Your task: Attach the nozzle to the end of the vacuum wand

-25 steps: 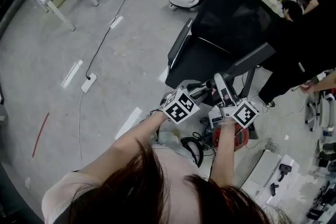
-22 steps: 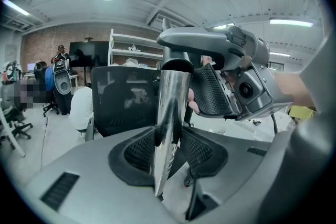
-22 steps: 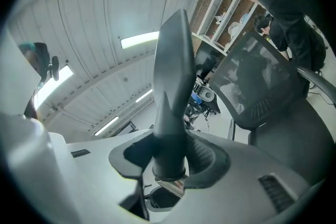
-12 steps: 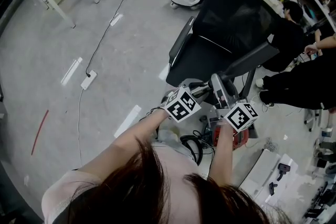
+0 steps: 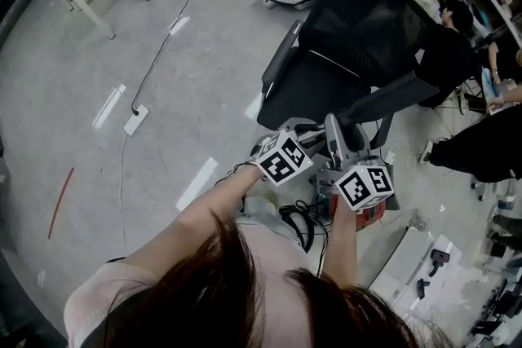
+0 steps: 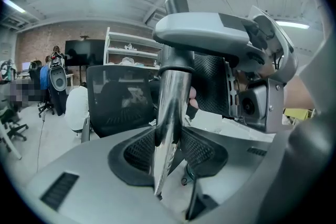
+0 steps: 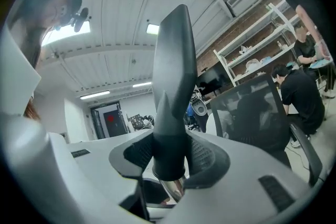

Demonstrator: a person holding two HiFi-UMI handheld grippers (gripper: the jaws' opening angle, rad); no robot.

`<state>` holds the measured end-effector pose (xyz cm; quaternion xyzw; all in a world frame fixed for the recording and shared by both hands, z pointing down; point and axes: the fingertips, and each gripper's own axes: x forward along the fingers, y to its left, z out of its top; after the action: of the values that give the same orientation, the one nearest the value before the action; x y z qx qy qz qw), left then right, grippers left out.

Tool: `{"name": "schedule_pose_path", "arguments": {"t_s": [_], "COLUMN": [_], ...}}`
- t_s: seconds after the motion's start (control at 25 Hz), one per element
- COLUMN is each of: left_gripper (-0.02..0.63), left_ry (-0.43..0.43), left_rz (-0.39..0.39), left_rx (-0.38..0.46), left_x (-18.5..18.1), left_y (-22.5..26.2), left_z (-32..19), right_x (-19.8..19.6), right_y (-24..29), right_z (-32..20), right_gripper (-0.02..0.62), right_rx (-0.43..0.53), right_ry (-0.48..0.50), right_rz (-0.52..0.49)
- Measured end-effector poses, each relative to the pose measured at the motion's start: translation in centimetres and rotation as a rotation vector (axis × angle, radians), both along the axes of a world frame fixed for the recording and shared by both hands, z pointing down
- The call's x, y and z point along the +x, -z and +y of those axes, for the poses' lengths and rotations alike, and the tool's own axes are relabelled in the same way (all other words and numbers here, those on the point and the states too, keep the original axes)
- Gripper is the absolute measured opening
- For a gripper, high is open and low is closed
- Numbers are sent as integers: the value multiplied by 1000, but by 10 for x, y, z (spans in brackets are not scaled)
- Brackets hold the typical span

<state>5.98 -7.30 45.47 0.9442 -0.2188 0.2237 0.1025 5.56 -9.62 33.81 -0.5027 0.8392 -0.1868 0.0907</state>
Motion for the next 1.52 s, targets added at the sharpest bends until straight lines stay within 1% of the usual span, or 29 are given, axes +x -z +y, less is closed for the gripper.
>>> {"name": "schedule_pose_path", "arguments": {"t_s": [0.12,0.32,0.48,0.6,0.72,0.84,0.96,1.08,1.2,1.32,1.52], "left_gripper": [150,150,150,153,155,155,155,155,155,155,155], "left_ry": [-5,-7,2,11,13,-24,-59,-65,-72,-85,-128], "left_rz": [3,2,2,19,32,23,12,1,7,13,19], "left_rx": [-2,-4,-7,-27,-38,-25,-7,13,15,18,19], "left_x": [0,3,5,5,4,3,1,0,-4,-5,-7], "left_y": [0,0,0,-1,-2,-2,-1,0,1,4,5], "left_z": [2,6,8,8,9,10,13,15,18,21,27], "right_x": [-1,-1,2,2,0,-3,-7,-10,-15,-19,-23], "right_y": [1,3,3,3,4,4,3,2,4,5,4], "right_z": [4,10,13,14,15,18,20,22,25,31,39], "right_gripper": [179,179,179,179,179,179,179,179,179,179,179], "right_rx": [33,85,107,124,141,151,123,89,70,47,-22], "right_ry": [-51,-126,-186,-229,-237,-199,-140,-108,-66,8,170], "right_rz": [40,154,189,206,218,210,220,240,254,274,308]}}
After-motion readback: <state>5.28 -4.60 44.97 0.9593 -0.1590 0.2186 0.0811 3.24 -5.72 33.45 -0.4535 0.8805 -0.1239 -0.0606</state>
